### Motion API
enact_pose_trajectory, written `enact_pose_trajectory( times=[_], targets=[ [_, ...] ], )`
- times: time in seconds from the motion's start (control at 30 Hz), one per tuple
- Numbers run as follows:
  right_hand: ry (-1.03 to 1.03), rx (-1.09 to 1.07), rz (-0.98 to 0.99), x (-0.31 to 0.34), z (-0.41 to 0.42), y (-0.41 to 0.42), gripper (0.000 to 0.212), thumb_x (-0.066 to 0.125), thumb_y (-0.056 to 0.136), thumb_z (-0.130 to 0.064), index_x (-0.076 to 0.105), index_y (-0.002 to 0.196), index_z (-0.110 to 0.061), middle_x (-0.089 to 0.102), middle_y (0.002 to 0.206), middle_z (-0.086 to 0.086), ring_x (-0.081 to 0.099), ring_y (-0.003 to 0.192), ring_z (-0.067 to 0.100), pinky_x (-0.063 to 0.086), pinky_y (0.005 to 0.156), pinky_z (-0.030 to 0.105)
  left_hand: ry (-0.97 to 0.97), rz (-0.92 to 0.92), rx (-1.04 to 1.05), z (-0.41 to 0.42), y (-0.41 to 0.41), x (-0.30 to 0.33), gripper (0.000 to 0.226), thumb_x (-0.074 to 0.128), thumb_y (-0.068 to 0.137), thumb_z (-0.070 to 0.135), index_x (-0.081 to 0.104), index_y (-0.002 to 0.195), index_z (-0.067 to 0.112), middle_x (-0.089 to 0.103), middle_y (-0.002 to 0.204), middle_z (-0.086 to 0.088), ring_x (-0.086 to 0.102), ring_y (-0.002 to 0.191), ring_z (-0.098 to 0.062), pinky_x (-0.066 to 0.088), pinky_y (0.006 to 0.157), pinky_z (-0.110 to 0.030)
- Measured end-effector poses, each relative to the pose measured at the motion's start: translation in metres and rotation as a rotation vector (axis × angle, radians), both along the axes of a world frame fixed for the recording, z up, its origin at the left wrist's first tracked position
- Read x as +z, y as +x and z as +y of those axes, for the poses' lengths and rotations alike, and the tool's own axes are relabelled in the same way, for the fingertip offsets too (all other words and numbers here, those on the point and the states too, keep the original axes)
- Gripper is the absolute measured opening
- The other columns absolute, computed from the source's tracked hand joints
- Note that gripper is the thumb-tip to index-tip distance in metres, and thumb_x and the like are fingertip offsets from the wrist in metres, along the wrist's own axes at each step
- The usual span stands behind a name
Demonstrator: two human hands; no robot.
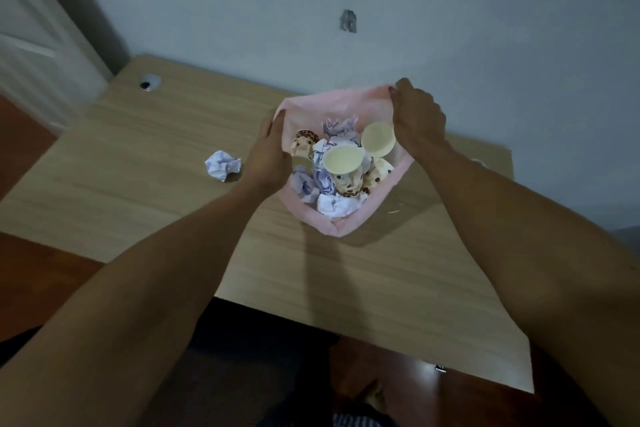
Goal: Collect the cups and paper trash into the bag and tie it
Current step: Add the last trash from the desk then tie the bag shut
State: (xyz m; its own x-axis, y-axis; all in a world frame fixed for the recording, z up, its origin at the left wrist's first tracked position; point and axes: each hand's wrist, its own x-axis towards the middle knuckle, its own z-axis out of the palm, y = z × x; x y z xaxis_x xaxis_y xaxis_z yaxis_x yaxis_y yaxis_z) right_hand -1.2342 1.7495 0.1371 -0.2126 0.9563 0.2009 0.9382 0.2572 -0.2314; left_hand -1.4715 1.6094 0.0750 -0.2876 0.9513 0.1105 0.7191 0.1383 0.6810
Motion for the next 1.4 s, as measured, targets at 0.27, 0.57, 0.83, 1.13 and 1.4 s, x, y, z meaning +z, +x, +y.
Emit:
enact_pose_trajectory(
  times=[0.27,0.57,0.83,1.13,1.4],
  targets=[
    [0.017,0.096,-0.051,-0.021,0.002,-0.051,0.037,0.028,0.109,-0.041,0.052,0.119,-0.014,0.064,0.109,0.02,0.063,0.099,0.044,0.043,0.073,0.044,0.173,-0.022,0.082,-0.04,-0.045,-0.041,0.036,0.051,0.089,0.006,0.048,0.125,0.006,0.046,0.125,-0.008,0.051,0.103,-0.024,0.047,0.09,-0.046],
    [0.054,0.13,-0.1,-0.026,0.009,-0.067,0.038,0.028,0.109,-0.04,0.052,0.119,-0.013,0.065,0.109,0.02,0.062,0.098,0.044,0.041,0.074,0.043,-0.3,0.16,0.341,-0.037,-0.104,-0.08,0.079,0.07,0.086,0.038,0.025,0.151,0.041,0.011,0.164,-0.012,0.061,0.109,-0.048,0.05,0.086,-0.051],
    [0.063,0.114,-0.117,-0.042,0.015,-0.065,0.04,0.028,0.109,-0.041,0.055,0.117,-0.013,0.065,0.108,0.019,0.063,0.097,0.043,0.042,0.074,0.042,-0.38,0.126,0.238,-0.016,-0.11,-0.101,0.034,0.052,0.098,0.026,0.052,0.132,0.021,0.035,0.14,-0.016,0.06,0.109,-0.044,0.046,0.092,-0.049],
    [-0.014,0.113,-0.022,-0.035,0.017,-0.071,0.039,0.031,0.107,-0.039,0.057,0.115,-0.012,0.066,0.109,0.02,0.062,0.099,0.044,0.046,0.077,0.044,0.437,-0.175,0.378,-0.031,-0.032,-0.023,0.052,0.058,0.097,0.033,0.041,0.141,0.012,0.056,0.13,-0.004,0.061,0.106,-0.02,0.048,0.082,-0.029],
    [-0.011,0.142,-0.05,-0.029,0.021,-0.072,0.038,0.033,0.107,-0.04,0.057,0.119,-0.013,0.065,0.111,0.019,0.062,0.102,0.045,0.049,0.082,0.048,0.24,0.093,-0.097,0.021,0.005,-0.024,0.044,0.066,0.095,0.037,0.046,0.127,0.015,0.055,0.135,-0.01,0.057,0.116,-0.029,0.049,0.085,-0.036]
  ],
)
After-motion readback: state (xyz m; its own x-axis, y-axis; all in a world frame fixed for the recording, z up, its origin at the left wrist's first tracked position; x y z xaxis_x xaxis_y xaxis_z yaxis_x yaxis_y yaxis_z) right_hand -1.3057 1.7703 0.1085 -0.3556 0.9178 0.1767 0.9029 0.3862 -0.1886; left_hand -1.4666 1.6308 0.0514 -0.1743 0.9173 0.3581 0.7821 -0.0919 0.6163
